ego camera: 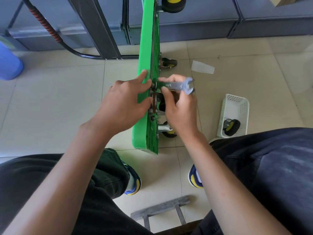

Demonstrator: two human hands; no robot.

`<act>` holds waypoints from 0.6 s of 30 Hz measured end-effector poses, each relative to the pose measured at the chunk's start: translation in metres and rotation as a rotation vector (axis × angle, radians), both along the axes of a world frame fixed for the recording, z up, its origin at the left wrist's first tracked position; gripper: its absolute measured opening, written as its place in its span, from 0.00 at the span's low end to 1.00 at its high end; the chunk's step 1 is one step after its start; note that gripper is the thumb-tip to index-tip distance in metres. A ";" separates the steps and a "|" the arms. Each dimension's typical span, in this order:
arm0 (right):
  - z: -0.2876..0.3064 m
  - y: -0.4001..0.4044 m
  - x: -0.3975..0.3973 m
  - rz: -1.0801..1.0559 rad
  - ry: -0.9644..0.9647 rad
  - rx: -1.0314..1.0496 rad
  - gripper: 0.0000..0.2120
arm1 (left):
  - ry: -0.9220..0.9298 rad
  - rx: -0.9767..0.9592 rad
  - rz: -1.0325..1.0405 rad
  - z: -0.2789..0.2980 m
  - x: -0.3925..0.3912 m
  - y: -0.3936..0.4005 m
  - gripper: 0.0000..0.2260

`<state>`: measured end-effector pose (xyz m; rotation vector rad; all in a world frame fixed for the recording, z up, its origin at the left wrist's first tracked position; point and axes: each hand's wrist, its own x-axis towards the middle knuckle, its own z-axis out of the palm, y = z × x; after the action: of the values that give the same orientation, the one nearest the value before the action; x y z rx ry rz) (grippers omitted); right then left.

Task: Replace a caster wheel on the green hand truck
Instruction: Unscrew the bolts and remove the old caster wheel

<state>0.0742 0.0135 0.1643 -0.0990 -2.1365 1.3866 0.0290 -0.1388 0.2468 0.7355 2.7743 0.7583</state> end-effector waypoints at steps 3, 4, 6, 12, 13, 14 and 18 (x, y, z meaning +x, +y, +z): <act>-0.011 -0.004 0.016 0.028 -0.024 0.001 0.11 | -0.011 -0.003 0.001 0.000 0.001 0.000 0.22; -0.013 -0.005 0.020 0.044 -0.031 -0.019 0.13 | -0.012 -0.004 0.002 0.001 0.001 0.000 0.22; -0.014 -0.006 0.024 0.066 -0.059 -0.056 0.15 | -0.021 -0.003 0.009 0.000 0.001 0.000 0.22; -0.011 -0.004 0.025 -0.009 -0.036 -0.108 0.11 | -0.021 0.013 0.007 -0.002 0.002 -0.001 0.22; -0.011 -0.002 0.024 -0.030 -0.029 -0.120 0.10 | -0.017 0.020 0.007 -0.002 0.002 -0.001 0.22; -0.009 0.000 0.022 -0.048 -0.026 -0.145 0.09 | -0.012 0.025 0.007 -0.003 0.003 -0.001 0.22; -0.001 0.012 0.012 -0.104 -0.008 -0.154 0.06 | 0.013 0.044 0.001 -0.005 0.005 -0.002 0.22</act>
<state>0.0858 0.0260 0.1631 -0.2724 -1.9988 1.4889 0.0342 -0.1405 0.2420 0.7494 2.7777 0.8196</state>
